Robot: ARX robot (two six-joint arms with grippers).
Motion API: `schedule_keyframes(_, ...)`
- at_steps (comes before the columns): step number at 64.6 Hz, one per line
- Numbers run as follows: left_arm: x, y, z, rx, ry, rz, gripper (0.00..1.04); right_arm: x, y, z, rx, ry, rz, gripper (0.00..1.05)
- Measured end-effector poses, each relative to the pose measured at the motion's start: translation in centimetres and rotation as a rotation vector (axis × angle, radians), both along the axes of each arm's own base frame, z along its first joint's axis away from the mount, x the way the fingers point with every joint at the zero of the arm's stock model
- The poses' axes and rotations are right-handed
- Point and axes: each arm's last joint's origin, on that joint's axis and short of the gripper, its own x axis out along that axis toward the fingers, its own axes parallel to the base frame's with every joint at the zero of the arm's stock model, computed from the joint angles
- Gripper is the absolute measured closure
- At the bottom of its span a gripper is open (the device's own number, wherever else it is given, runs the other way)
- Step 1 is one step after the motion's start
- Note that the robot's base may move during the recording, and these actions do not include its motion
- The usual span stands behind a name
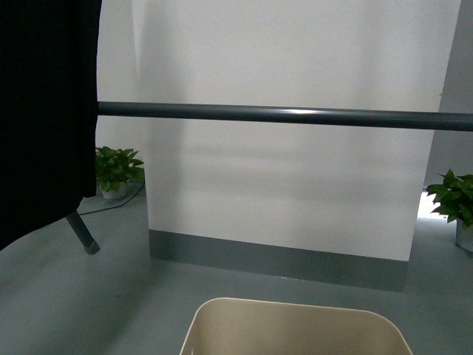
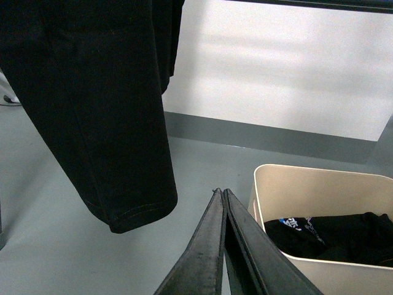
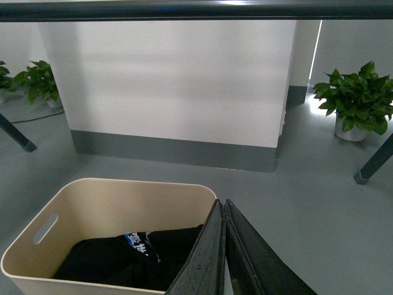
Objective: Move hamper under clothes hanger
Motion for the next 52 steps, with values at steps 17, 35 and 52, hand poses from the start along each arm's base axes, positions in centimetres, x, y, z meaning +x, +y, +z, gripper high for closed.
schedule_keyframes(17, 0.0, 0.0, 0.0, 0.0, 0.0, 0.0, 0.73, 0.0, 0.0, 0.0, 0.0, 0.0, 0.0, 0.87)
schedule_keyframes(35, 0.0, 0.0, 0.0, 0.0, 0.0, 0.0, 0.21, 0.0, 0.0, 0.0, 0.0, 0.0, 0.0, 0.35)
schedule_keyframes(52, -0.01, 0.0, 0.01, 0.001, -0.001, 0.0, 0.07, 0.0, 0.0, 0.0, 0.0, 0.0, 0.0, 0.08)
